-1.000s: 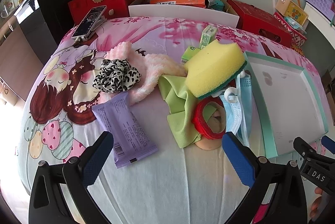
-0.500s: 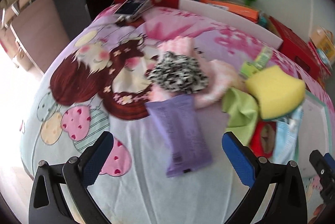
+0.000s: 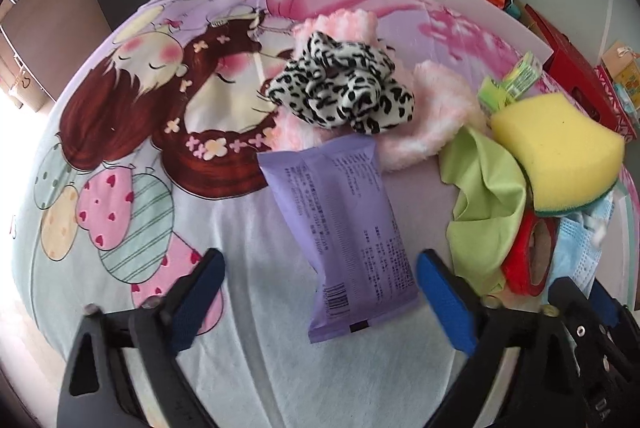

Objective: Organize soft objects
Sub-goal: 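Grasp the blue face mask with the right tool while the left tool grasps the purple packet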

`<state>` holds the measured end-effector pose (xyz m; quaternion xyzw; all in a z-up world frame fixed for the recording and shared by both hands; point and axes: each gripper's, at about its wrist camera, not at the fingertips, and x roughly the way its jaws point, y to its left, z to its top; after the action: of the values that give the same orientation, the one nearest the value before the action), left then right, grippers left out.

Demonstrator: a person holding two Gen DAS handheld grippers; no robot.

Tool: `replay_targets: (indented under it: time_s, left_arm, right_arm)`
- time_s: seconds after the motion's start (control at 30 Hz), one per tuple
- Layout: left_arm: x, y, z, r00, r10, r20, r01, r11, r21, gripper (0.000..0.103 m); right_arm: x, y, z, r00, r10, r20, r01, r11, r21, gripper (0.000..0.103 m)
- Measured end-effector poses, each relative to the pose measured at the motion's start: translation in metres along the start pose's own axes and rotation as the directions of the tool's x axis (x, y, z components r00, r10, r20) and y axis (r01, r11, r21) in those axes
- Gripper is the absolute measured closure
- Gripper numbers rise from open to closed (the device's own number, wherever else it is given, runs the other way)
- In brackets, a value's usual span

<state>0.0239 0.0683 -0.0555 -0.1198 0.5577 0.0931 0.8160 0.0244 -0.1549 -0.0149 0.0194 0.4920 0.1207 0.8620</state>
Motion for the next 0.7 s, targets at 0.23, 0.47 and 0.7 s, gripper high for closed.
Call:
replay_targets:
  time_s: [0.23, 0.47, 0.7]
  left_arm:
    - [0.012, -0.005, 0.000, 0.999, -0.023, -0.025, 0.023, 1.000, 0.010, 0.042]
    - [0.012, -0.012, 0.001, 1.000, -0.027, -0.006, 0.027, 0.999, 0.024, 0.056]
    - [-0.012, -0.004, 0.001, 0.997, -0.052, 0.051, 0.051, 0.999, 0.016, 0.057]
  right_arm:
    - [0.006, -0.011, -0.001, 1.000, 0.021, -0.017, -0.020, 0.999, 0.043, 0.079]
    - [-0.009, -0.018, 0.004, 0.999, 0.022, 0.032, -0.024, 0.997, 0.068, 0.087]
    - [-0.042, -0.021, 0.014, 0.988, 0.000, 0.152, -0.011, 0.997, 0.072, 0.088]
